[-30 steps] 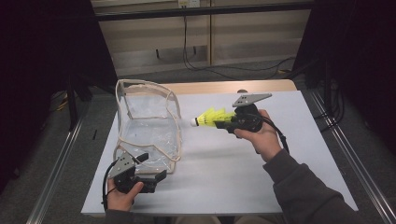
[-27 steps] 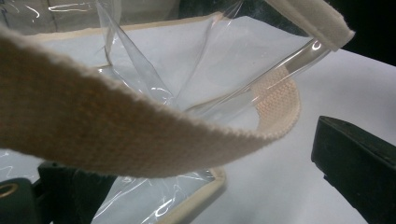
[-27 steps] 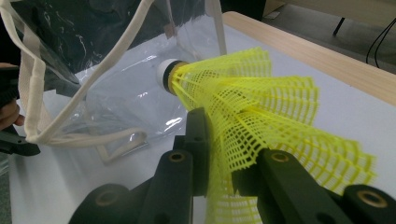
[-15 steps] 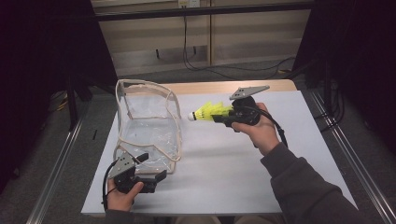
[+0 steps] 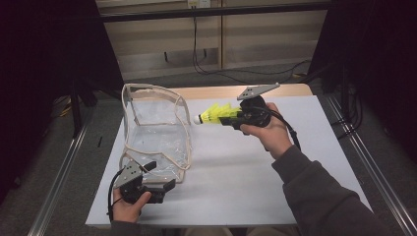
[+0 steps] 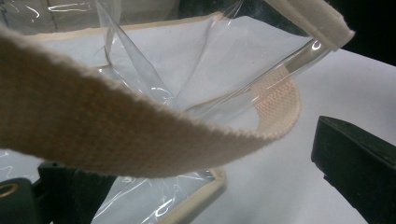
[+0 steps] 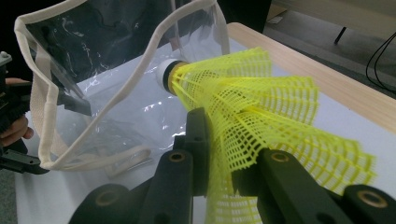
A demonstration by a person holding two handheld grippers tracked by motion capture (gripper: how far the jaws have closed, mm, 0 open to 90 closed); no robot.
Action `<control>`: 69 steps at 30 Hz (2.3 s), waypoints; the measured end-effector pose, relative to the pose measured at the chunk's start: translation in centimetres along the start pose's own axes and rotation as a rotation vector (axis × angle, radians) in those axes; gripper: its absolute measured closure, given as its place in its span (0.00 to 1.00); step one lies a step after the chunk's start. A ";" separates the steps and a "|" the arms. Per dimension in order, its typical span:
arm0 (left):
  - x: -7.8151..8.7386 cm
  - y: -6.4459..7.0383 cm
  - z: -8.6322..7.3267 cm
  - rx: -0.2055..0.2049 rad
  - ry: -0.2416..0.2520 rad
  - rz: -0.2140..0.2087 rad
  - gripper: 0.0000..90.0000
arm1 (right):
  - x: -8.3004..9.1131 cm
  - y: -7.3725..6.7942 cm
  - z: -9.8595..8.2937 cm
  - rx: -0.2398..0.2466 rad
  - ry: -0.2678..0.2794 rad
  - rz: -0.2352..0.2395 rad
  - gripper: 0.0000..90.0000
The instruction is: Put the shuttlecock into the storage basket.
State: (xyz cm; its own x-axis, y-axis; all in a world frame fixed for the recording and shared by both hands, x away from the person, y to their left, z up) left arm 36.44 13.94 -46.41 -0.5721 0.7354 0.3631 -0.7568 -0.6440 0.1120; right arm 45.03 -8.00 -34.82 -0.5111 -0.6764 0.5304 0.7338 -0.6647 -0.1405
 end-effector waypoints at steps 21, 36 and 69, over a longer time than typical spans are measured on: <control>0.0 0.0 0.0 0.003 0.002 -0.002 0.03 | 0.1 -0.8 2.8 0.023 0.004 0.011 0.88; 0.0 0.0 0.0 0.005 0.007 -0.001 0.03 | -0.3 -1.9 4.7 0.043 0.002 0.022 0.88; 0.1 0.0 0.0 0.000 0.005 -0.007 0.04 | -2.7 -4.4 7.5 0.086 -0.008 0.031 0.88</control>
State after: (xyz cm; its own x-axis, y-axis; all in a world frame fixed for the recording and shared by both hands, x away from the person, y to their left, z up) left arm 36.38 14.00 -46.43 -0.5679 0.7412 0.3580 -0.7610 -0.6385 0.1148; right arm 46.54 -0.85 -29.40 -0.4837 -0.6936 0.5338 0.7854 -0.6131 -0.0848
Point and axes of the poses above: each handheld gripper's, and its own axes: x roughly backward along the jaws, z roughly out of its top, y roughly to its right, the point moved 10 cm from there along -x, roughly forward along the jaws, and after that the axes turned 2 degrees about -x, right-handed, at the moved point
